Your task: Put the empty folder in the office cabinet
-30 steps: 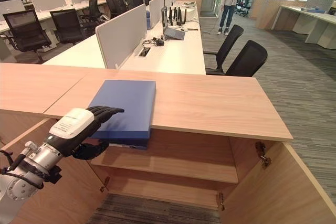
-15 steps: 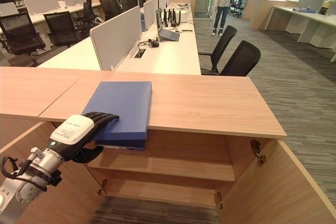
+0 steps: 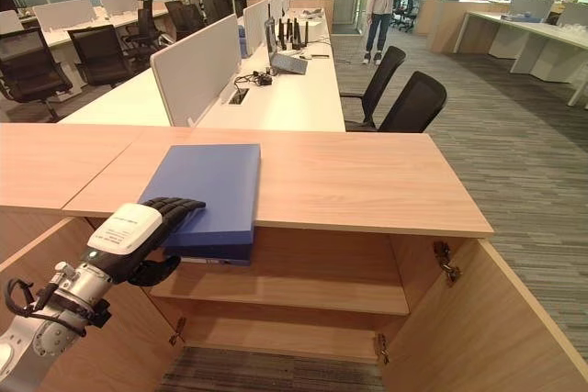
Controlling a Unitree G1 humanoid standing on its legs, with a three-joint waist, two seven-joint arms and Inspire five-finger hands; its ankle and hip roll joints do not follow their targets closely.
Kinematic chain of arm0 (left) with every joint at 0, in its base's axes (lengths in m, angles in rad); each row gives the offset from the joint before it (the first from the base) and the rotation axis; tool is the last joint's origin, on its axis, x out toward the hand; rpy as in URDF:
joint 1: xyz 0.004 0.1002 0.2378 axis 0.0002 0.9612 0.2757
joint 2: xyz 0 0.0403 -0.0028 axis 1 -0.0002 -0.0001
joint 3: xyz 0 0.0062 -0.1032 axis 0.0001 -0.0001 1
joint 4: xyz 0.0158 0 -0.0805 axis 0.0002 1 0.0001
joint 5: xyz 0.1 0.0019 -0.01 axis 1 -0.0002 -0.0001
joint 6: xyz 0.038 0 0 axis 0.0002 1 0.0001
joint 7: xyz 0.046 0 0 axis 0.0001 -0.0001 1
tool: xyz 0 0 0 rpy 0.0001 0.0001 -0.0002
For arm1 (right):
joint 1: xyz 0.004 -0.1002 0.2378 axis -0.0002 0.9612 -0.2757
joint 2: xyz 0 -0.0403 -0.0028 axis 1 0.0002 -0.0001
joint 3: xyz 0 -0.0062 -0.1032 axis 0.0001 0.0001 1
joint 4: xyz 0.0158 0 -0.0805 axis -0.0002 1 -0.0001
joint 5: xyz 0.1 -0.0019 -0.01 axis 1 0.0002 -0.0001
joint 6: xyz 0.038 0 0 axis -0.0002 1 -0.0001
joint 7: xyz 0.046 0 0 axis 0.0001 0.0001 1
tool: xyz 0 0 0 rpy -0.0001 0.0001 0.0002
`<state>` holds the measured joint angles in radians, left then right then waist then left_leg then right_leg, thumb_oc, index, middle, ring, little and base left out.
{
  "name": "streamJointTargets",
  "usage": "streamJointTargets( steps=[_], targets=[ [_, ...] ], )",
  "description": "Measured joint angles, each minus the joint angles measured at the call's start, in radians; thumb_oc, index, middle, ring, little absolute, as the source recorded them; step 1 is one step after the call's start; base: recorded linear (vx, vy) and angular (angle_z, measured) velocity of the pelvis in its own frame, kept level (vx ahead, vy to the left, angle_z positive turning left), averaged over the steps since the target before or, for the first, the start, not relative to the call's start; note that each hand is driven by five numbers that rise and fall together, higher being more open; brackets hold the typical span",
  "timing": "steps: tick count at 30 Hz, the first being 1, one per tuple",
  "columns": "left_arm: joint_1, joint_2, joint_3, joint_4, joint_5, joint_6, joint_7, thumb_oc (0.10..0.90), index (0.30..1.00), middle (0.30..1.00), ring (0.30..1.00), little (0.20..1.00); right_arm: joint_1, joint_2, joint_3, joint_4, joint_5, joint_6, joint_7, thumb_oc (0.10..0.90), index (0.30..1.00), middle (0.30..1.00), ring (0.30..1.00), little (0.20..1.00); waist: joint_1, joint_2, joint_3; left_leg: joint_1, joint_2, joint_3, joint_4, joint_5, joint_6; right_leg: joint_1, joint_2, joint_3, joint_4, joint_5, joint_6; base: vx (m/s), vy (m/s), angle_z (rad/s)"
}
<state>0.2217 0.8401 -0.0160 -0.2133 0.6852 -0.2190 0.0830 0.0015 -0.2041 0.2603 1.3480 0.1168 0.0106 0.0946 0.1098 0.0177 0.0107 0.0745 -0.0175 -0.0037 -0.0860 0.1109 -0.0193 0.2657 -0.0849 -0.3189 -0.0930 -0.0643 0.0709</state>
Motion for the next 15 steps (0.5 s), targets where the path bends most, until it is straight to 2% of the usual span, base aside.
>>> streamJointTargets(
  steps=[2,3,4,5,10,15],
  targets=[
    [-0.005,0.000,0.000,0.019,0.011,0.002,0.018,0.800,0.900,0.900,0.900,0.900,0.000,0.000,0.000,0.000,-0.001,0.000,-0.001,0.800,0.900,0.900,0.900,0.900,0.000,0.000,-0.001,0.000,0.000,0.000,0.000,0.000,0.000,0.000,0.000,0.000,0.000,0.000,0.000,0.00,0.000,0.00],
    [-0.006,0.000,-0.001,0.028,0.026,0.003,0.025,0.776,0.865,0.865,0.865,0.865,0.000,0.000,0.000,0.000,-0.001,0.000,-0.001,0.800,0.900,0.900,0.900,0.900,0.000,0.000,-0.001,0.000,0.000,0.000,0.000,0.000,0.000,0.000,0.000,0.001,0.000,0.000,0.000,0.00,0.000,0.00],
    [-0.009,0.000,-0.001,0.041,0.037,0.003,0.036,0.635,0.653,0.653,0.653,0.653,0.000,0.000,0.000,0.000,-0.001,0.000,-0.001,0.800,0.900,0.900,0.900,0.900,0.000,0.000,-0.003,0.000,0.000,0.001,0.000,0.000,0.000,0.000,0.000,0.001,0.000,0.000,0.000,0.00,0.000,0.00],
    [-0.010,0.000,-0.001,0.048,0.037,0.006,0.040,0.400,0.300,0.300,0.300,0.300,0.001,0.000,0.000,0.000,-0.001,0.000,-0.002,0.800,0.900,0.900,0.900,0.900,-0.001,0.000,-0.005,0.000,0.000,0.001,0.000,0.000,0.000,0.000,0.000,0.001,0.000,0.000,0.000,0.00,0.000,0.00],
    [-0.066,-0.033,-0.018,0.131,0.076,0.048,0.114,0.400,0.300,0.300,0.300,0.300,0.002,-0.001,0.001,0.001,-0.037,0.001,-0.006,0.800,0.900,0.900,0.900,0.900,-0.002,0.005,-0.028,0.000,0.001,0.003,0.000,-0.001,-0.001,-0.001,0.000,0.004,0.000,0.001,0.000,0.00,0.000,0.00],
    [-0.122,-0.061,-0.049,0.200,0.144,0.061,0.200,0.400,0.300,0.300,0.300,0.300,0.002,-0.005,0.001,0.001,-0.037,0.000,-0.013,0.800,0.900,0.900,0.900,0.900,-0.006,0.010,-0.031,0.000,0.005,0.013,0.000,-0.006,-0.001,-0.005,0.002,0.012,0.000,0.006,0.000,-0.01,0.005,-0.05]
  ],
)
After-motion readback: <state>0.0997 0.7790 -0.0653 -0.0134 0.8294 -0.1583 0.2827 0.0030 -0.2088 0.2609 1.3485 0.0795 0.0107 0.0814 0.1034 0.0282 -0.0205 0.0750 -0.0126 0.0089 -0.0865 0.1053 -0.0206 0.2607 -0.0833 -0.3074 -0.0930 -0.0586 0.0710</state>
